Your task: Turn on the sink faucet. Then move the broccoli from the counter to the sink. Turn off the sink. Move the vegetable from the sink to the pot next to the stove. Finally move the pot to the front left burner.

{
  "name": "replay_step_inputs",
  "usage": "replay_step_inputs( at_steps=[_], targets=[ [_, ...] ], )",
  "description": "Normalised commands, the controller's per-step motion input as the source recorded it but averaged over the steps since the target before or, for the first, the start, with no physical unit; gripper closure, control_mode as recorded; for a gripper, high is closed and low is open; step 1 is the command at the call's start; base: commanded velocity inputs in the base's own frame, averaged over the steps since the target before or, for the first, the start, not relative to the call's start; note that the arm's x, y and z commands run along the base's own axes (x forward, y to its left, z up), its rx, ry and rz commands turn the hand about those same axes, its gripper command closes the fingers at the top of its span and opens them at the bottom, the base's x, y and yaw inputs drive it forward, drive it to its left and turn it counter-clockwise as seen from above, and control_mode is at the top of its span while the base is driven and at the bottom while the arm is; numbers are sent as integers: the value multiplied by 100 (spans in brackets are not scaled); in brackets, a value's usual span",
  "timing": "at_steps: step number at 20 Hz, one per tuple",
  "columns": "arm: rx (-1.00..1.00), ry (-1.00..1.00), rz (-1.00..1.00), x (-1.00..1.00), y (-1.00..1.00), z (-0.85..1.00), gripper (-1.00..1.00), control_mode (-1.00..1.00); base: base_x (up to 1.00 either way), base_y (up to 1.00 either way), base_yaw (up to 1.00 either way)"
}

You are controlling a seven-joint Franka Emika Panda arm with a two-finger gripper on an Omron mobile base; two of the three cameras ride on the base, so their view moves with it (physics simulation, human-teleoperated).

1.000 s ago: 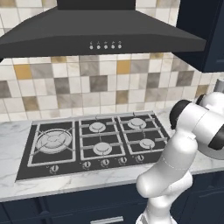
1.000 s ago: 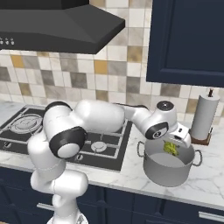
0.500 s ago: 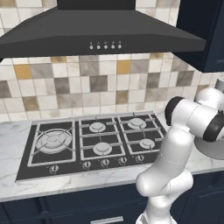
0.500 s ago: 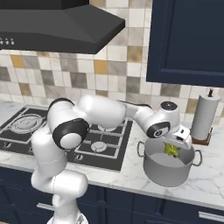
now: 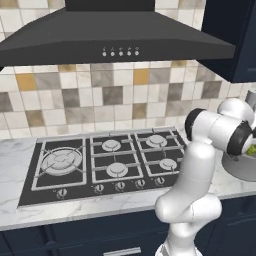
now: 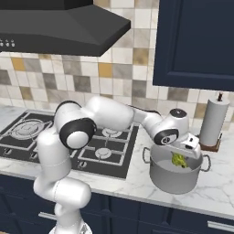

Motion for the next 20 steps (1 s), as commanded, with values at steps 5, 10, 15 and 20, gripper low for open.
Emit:
replay_step_inputs(
  at_steps=[5,10,15,20],
  targets=[
    [0,0,2,0,0,-21,100,-100,0,0,0],
    [0,0,1,-3,0,-8,-100,-100,0,0,0],
    [1,0,0,-18,0,6,-100,-100,0,0,0],
    [0,0,0,-16,0,34,-100,-100,0,0,0]
  ],
)
